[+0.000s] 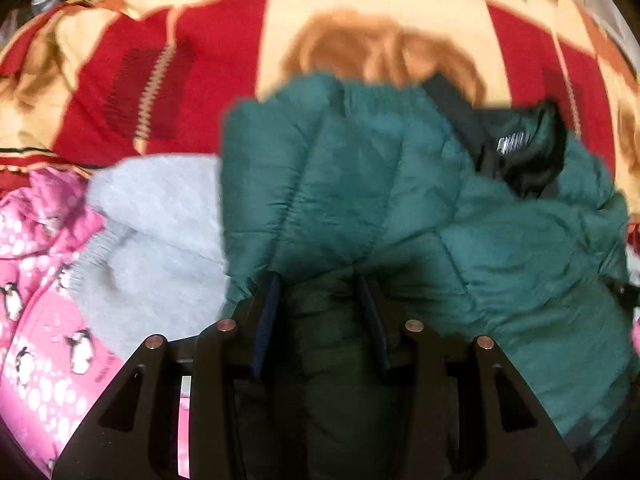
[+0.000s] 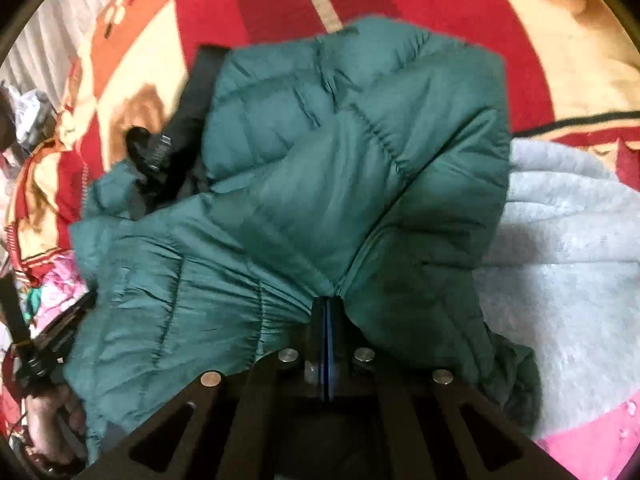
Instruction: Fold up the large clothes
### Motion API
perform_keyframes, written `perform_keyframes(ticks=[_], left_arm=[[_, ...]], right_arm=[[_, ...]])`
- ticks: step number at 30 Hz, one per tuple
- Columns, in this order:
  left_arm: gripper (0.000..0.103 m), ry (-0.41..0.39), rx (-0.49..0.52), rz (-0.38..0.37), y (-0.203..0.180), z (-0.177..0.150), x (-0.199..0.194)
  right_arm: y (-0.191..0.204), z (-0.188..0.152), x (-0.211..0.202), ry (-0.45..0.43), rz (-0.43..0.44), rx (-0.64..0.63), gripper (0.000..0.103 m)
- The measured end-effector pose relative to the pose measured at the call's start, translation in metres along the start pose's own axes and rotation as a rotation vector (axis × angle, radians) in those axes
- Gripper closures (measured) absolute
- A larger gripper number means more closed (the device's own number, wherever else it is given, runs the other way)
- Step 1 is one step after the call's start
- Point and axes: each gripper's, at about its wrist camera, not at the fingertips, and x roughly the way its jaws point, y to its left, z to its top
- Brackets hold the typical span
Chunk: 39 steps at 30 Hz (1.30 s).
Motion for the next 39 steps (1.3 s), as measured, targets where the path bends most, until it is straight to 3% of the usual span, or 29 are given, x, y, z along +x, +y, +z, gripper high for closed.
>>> perform_keyframes(ticks=[4,7,9,11,13,17,21,22,23,25,26,29,34,39], left_arm=[[0.061,-0.097,-0.077,-0.094,0.008,0.009,-0.052],[0.057,-0.041,-0.008,-0.175,-0.011,0.000,-0.057],[0.057,0.060,0.058,-0.173,-0.022,-0.016,-0.036],[0.057,0.157,0.074,-0.175,-0.027,-0.026,-0.016],[0.057,0.166,0.041,-0.185,-0.023,-0.022,-0.015],[0.057,0.160,0.008,-0.179,-0.016,-0.011,-0.032],[0.057,0.146,-0.012,-0.167,-0.007,-0.014,-0.042],[0.052,0.160,-0.004,-0.163,-0.008,-0.016,-0.038],[0.046,0.185,0.019,-0.149,-0.013,-0.024,-0.033],[0.043,0.190,0.082,-0.110,-0.022,-0.034,-0.022],[0.041,0.169,0.110,-0.085,-0.026,-0.039,-0.021],[0.038,0.140,0.144,-0.037,-0.034,-0.046,-0.019],[0.038,0.118,0.145,-0.026,-0.038,-0.046,-0.015],[0.038,0.106,0.146,-0.020,-0.037,-0.049,-0.020]], right_arm=[[0.007,0.005,-0.049,-0.117,0.081,-0.036,0.103],[0.007,0.020,-0.064,-0.176,0.079,-0.006,0.102],[0.003,0.025,-0.049,-0.123,0.000,0.013,0.099],[-0.001,0.019,-0.019,0.019,-0.117,0.021,0.099],[-0.006,0.008,-0.016,0.027,-0.093,0.052,0.099],[0.001,0.003,-0.049,-0.036,-0.081,0.060,0.099],[0.036,0.000,-0.083,-0.115,-0.077,-0.049,0.097],[0.046,-0.004,-0.086,-0.119,-0.060,-0.069,0.092],[0.056,-0.008,-0.084,-0.112,-0.044,-0.084,0.087],[0.069,-0.017,-0.073,-0.086,-0.035,-0.118,0.062],[0.075,-0.022,-0.062,-0.072,-0.040,-0.139,0.059],[0.084,-0.046,-0.020,0.017,-0.088,-0.176,0.057],[0.077,-0.060,-0.016,-0.023,-0.080,-0.168,0.057],[0.084,-0.064,-0.019,-0.029,-0.131,-0.199,0.052]])
